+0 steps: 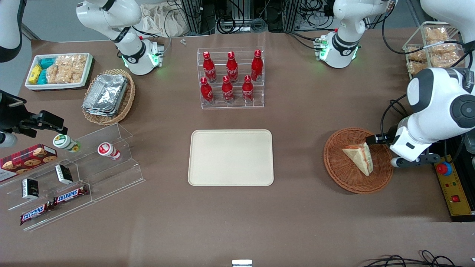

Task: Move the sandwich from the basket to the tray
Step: 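Lower the left gripper onto the sandwich and close on it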

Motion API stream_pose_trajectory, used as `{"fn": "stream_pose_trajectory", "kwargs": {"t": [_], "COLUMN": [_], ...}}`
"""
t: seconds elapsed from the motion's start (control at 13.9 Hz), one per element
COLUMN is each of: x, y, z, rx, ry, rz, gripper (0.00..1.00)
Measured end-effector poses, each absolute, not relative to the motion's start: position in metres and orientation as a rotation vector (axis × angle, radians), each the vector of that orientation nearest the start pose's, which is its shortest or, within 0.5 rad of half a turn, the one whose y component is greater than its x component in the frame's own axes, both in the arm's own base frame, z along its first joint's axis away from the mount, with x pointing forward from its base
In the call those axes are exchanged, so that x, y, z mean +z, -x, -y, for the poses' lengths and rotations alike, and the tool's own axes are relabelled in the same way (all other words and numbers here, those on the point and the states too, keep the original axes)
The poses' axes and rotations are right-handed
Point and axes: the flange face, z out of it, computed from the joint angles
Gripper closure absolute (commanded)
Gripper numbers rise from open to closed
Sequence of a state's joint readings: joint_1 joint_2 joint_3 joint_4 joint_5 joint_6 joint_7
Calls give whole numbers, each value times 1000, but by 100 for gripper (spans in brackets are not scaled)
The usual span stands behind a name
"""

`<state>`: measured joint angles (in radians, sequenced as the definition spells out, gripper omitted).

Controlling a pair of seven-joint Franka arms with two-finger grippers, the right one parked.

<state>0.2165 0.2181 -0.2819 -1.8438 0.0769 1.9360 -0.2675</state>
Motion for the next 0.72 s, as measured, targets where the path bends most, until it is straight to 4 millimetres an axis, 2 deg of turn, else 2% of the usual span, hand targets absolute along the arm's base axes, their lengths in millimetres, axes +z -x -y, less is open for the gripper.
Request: {"fn": "stream_pose_trajectory", "kwargs": {"t": [0.22,0.72], "x": [374,307], "y": [-604,-580], "z": [27,30], "rx": [145,99], "ry": [3087,3101], "rz": [449,497], "gripper": [0,0]}}
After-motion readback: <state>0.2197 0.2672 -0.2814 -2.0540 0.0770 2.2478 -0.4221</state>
